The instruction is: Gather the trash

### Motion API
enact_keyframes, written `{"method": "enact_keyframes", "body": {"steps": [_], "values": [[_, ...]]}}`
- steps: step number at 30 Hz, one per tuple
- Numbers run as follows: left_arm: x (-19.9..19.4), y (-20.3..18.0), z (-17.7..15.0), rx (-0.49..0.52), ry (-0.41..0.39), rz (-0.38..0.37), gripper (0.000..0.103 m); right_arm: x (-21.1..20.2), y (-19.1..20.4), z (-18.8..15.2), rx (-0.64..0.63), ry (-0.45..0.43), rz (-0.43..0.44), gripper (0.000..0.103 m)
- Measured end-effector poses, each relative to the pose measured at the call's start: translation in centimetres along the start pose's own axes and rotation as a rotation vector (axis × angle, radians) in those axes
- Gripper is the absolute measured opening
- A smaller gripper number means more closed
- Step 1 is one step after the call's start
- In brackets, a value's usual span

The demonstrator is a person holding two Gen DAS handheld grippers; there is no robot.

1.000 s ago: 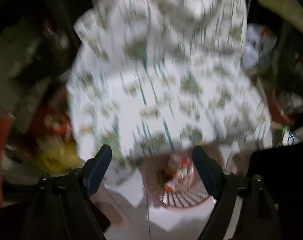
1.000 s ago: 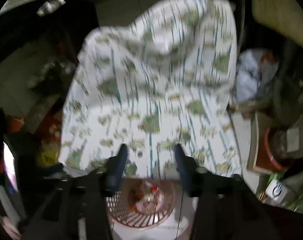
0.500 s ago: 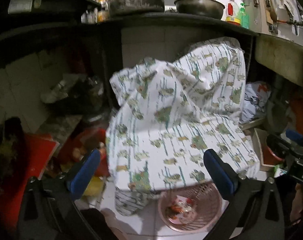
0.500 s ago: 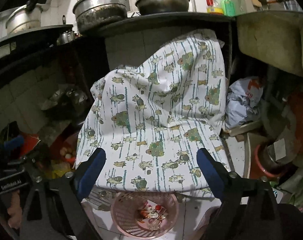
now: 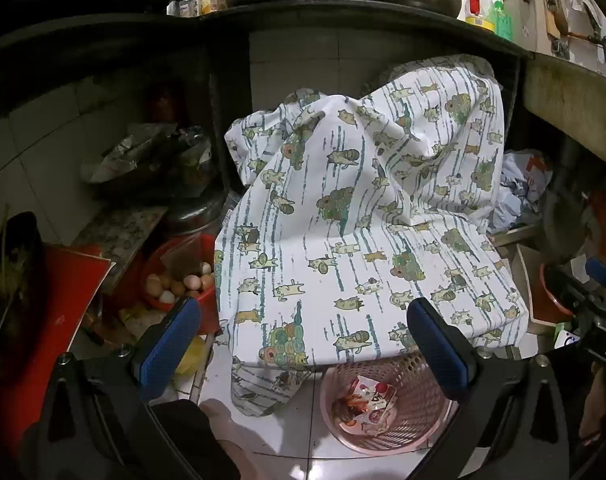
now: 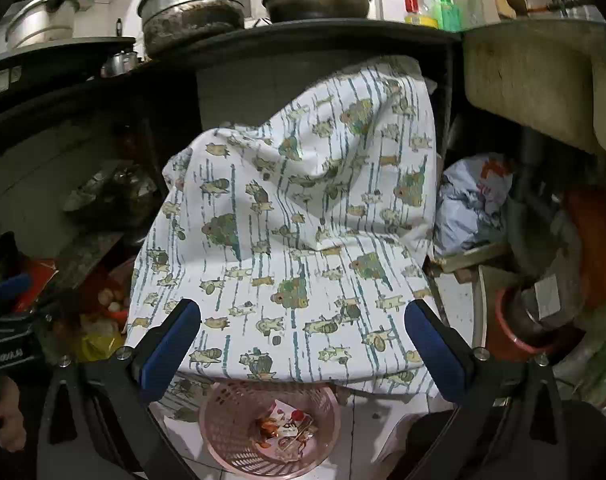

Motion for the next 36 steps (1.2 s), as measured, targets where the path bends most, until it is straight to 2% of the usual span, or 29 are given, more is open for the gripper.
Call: {"method": "enact_keyframes", "body": {"steps": [4, 10, 19, 36], "values": [[0.2, -0.1, 0.0, 0.003, 0.002, -0.008, 0.102, 0.6, -0.3, -0.2, -0.005, 0.007, -0.008, 0.103], [0.0, -0.5, 0.5, 0.013, -0.024, -0.009, 0.102, 1.4, -0.1, -0.5, -0.101, 0.017, -0.065, 0.103], [-0.1, -0.5, 0.8, 0.025, -0.038, 0.016, 0.102, 2.1, 0.2, -1.2, -0.098, 0.041, -0.041, 0.103], [0.5, 0.2, 0.4, -0.006, -0.008, -0.012, 0.102, 2.9, 0.2, -1.0, -0.098, 0.053, -0.038, 0.103]]}}
Point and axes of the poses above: each gripper's, at about its wrist camera, not at the fingertips, and x roughly the way its jaws point, y to its left, z to its top, the point moved 7 cm from there along x, roughly the way its jaws point, and after that the axes turned 1 degree about z, right-handed, at the moved point
